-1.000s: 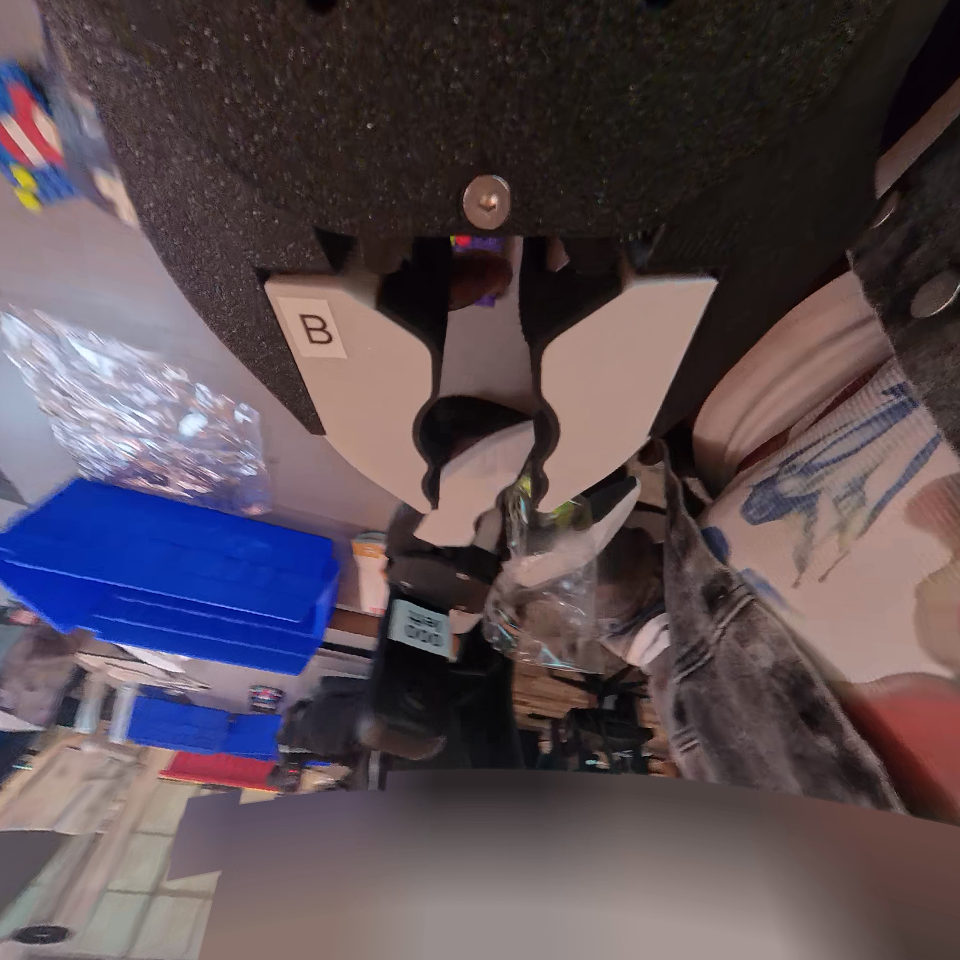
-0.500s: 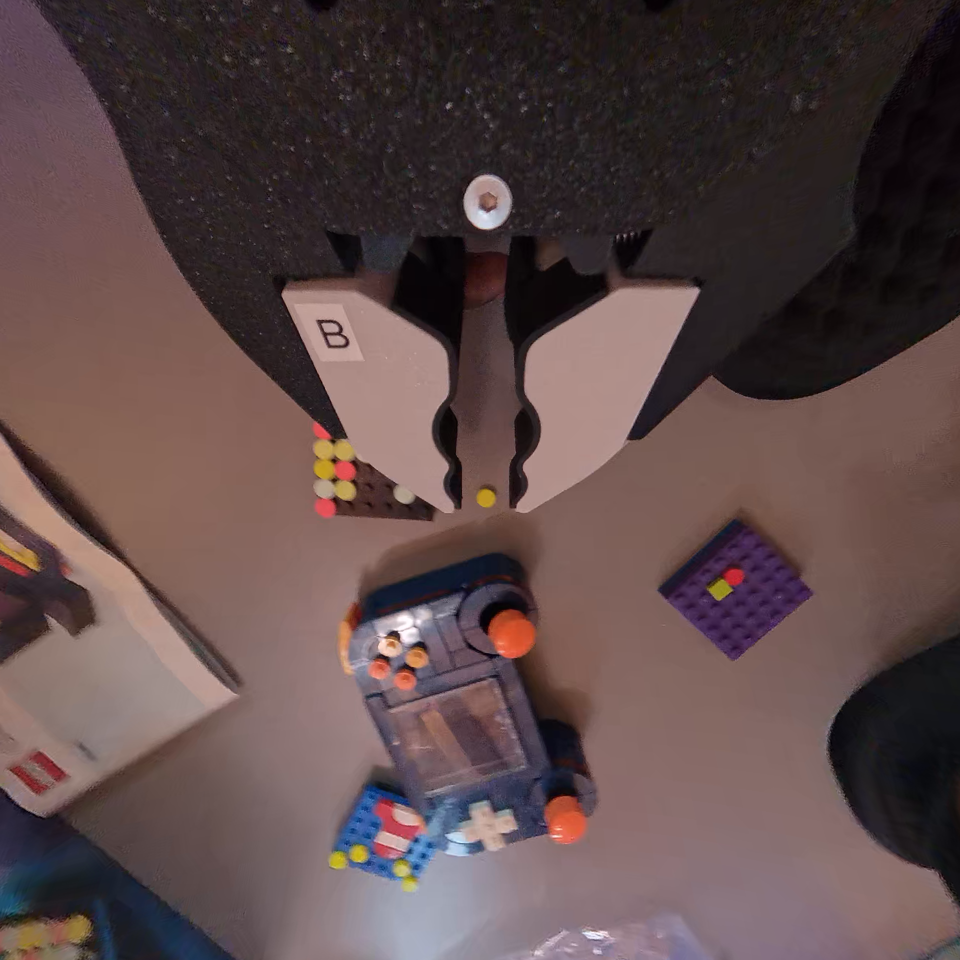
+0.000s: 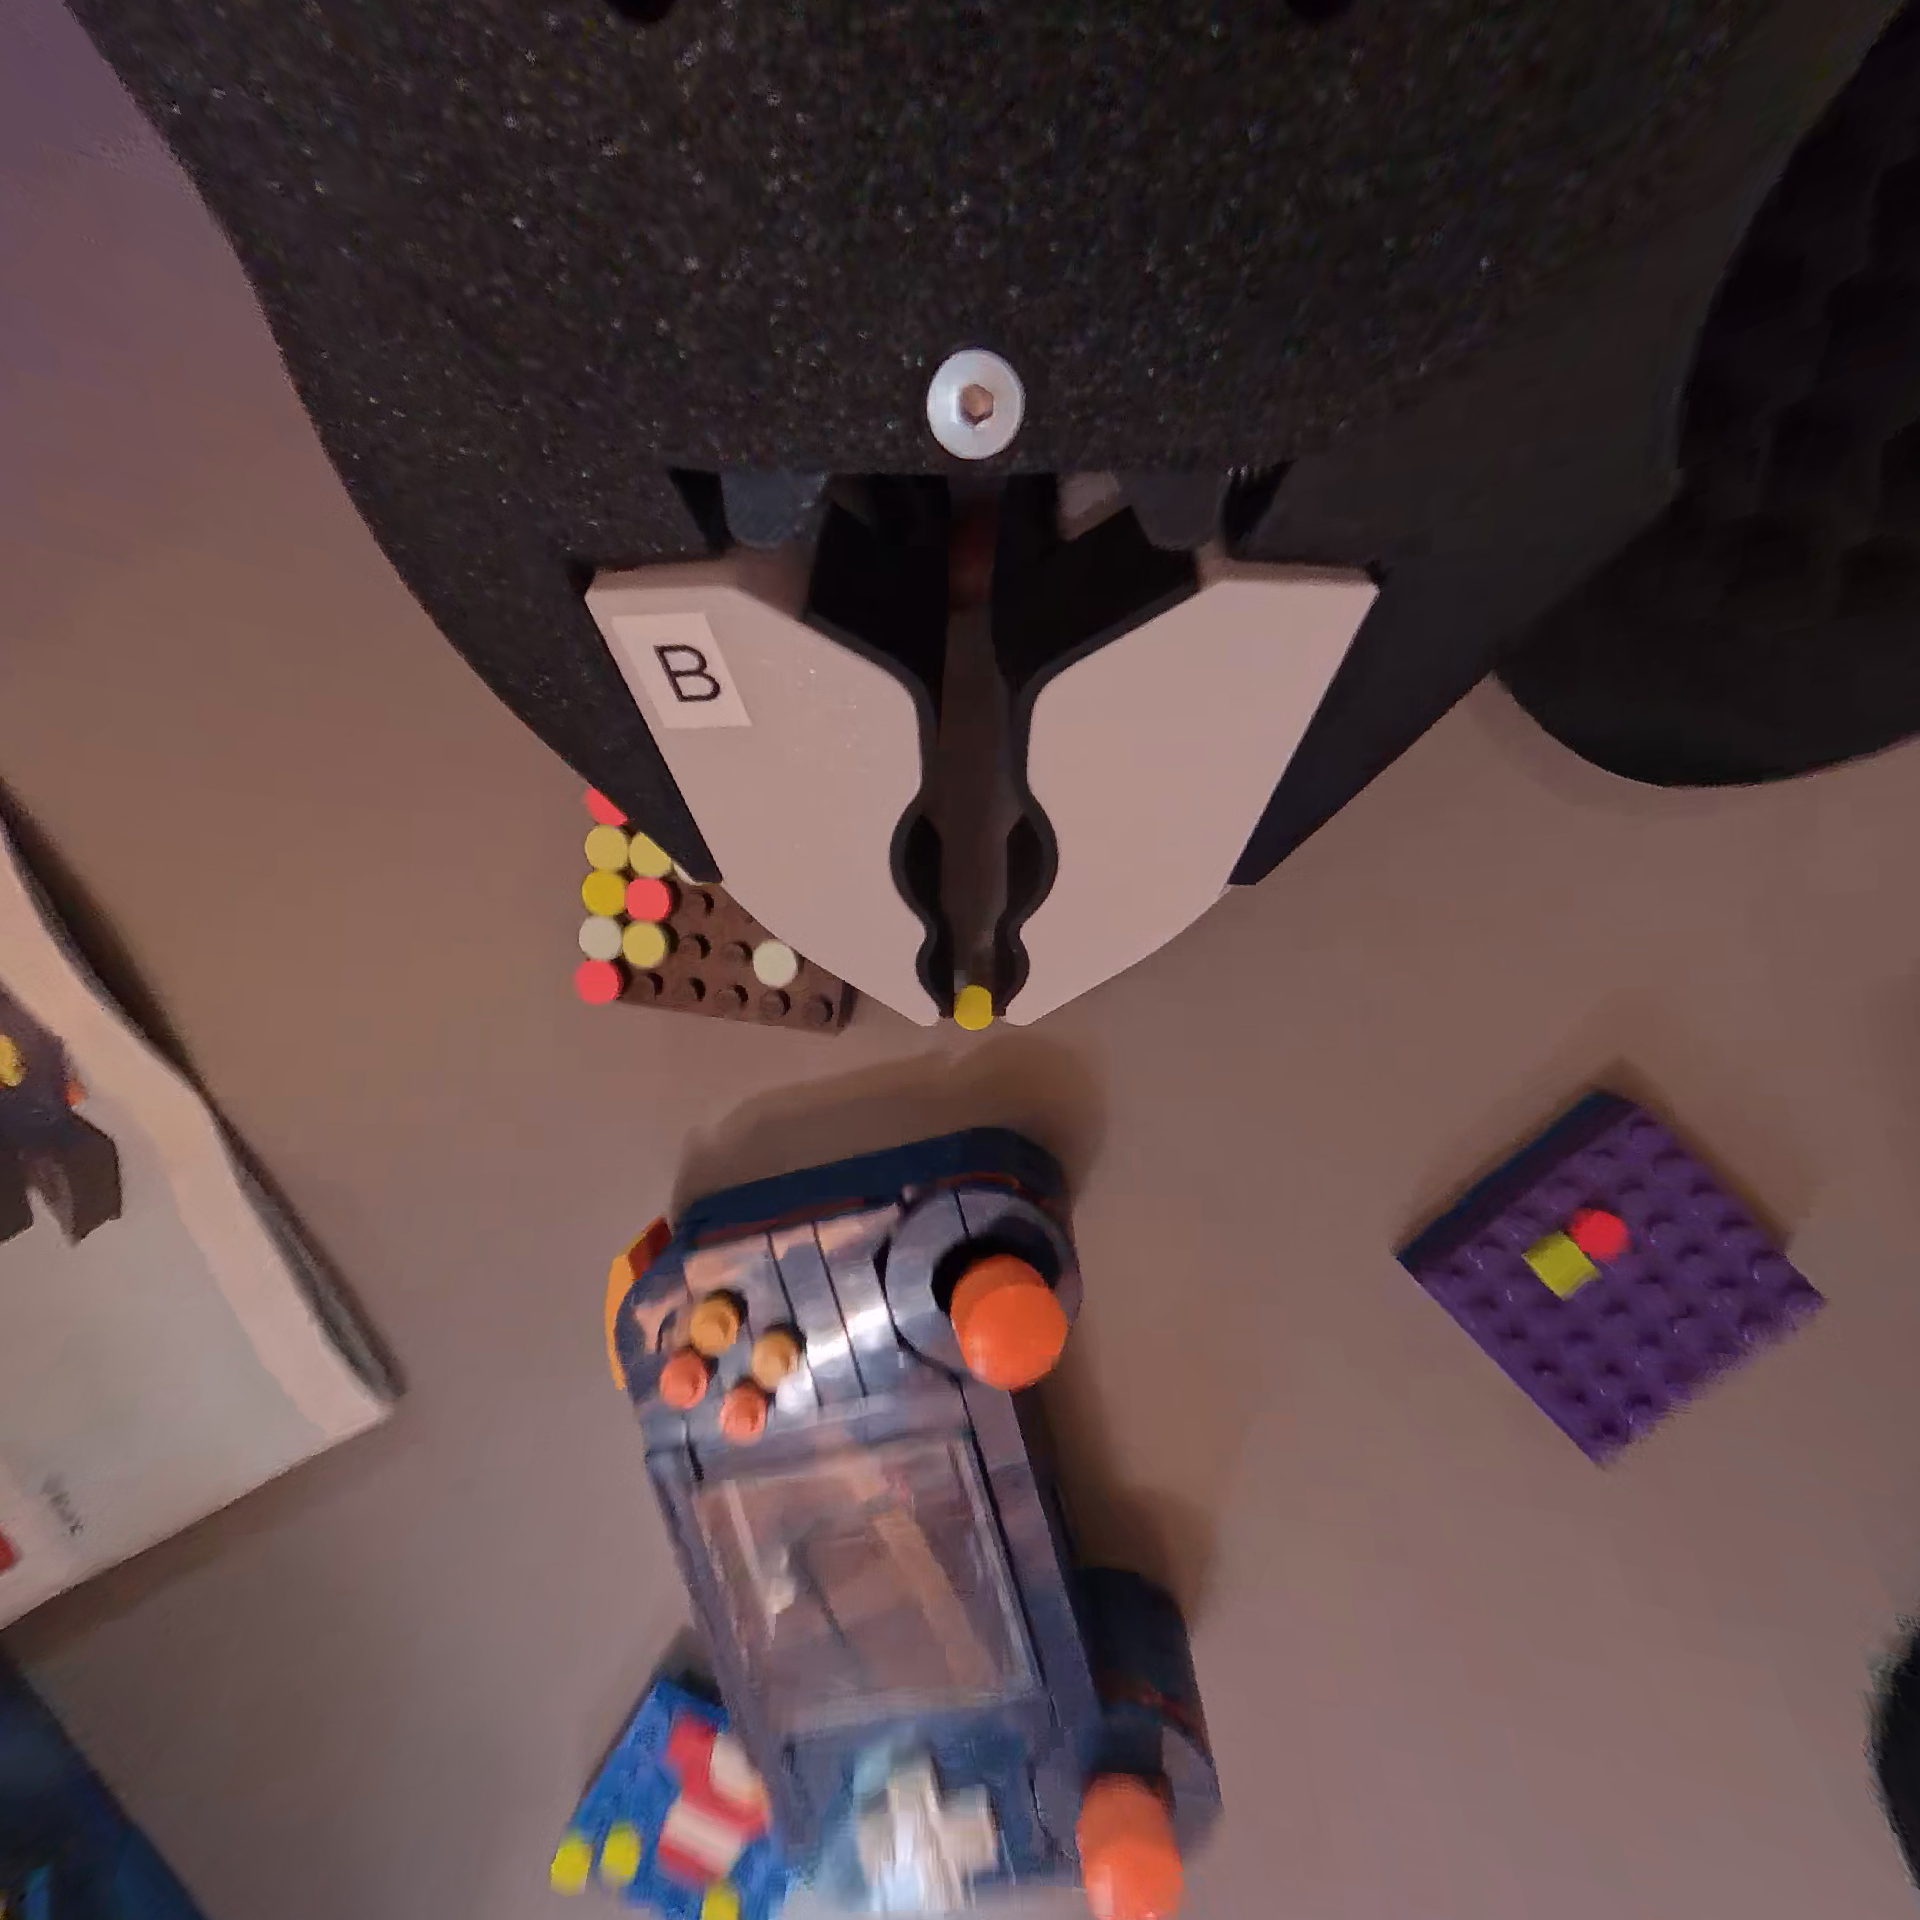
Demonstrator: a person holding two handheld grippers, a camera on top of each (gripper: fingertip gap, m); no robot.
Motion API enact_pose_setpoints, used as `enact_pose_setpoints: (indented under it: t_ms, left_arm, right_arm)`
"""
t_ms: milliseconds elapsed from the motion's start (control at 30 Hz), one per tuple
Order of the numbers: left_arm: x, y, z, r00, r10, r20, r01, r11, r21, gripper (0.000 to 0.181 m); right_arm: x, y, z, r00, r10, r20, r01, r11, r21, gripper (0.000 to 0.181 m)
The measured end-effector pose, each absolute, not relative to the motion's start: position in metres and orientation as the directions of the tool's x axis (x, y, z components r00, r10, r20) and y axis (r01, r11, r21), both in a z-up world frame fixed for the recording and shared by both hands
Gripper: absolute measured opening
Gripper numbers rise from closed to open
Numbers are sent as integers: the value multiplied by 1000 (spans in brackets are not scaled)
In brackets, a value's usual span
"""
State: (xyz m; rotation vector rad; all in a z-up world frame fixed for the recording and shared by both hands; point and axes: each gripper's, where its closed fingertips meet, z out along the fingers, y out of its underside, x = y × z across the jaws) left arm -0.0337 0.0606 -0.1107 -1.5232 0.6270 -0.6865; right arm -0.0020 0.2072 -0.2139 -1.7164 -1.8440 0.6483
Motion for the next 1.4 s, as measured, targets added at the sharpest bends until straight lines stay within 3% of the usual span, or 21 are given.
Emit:
enact_pose_setpoints:
  t_ms: [67,133,233,433,533,733,833,967,1100,1233,1333,1400]
  left_arm:
    - [-33,62,-112,674,-736,55,6,-69,-998,45]
    - [-33,62,-113,674,-737,56,0,-75,-997,45]
    - [-32,62,-114,672,-738,55,-4,-78,-997,45]
    - [-30,61,-115,672,-740,23,-34,-62,-997,45]
    - [-29,60,-115,673,-740,7,-44,-49,-998,44]
    - [-28,59,-114,669,-743,0,-47,-43,-998,44]
    - [-27,59,-116,664,-748,-3,-55,-46,-997,44]
    - [-27,58,-115,666,-746,-8,-54,-37,-998,44]
    - [-28,58,-113,665,-746,1,-37,-34,-999,43]
    - [-28,58,-114,660,-751,4,-41,-41,-998,43]
    - [-28,58,-113,660,-751,8,-33,-40,-999,43]
    - [-29,58,-112,659,-752,11,-28,-40,-999,43]
  right_arm:
    - [-16,183,-177,-109,994,-22,608,49,-792,6]
    - [-32,140,-109,-259,961,-93,353,5,-935,6]
    - [-36,80,-30,-473,879,-62,78,-29,-997,6]
    - [-57,38,-37,-566,822,-67,196,55,-979,7]
    - [-61,34,-52,-570,810,-140,298,45,-953,17]
    - [-54,38,-36,-566,810,-150,229,-20,-973,14]
    - [-54,43,-52,-529,839,-130,297,39,-954,21]
    - [-45,46,-27,-529,842,-107,159,-25,-987,21]
    - [-20,87,-37,-323,935,-147,215,-79,-974,25]
    - [70,157,-54,102,994,35,393,-8,-920,46]
    - [180,205,-81,431,894,126,606,-183,-774,59]
    - [236,206,-115,544,837,54,672,-396,-626,66]
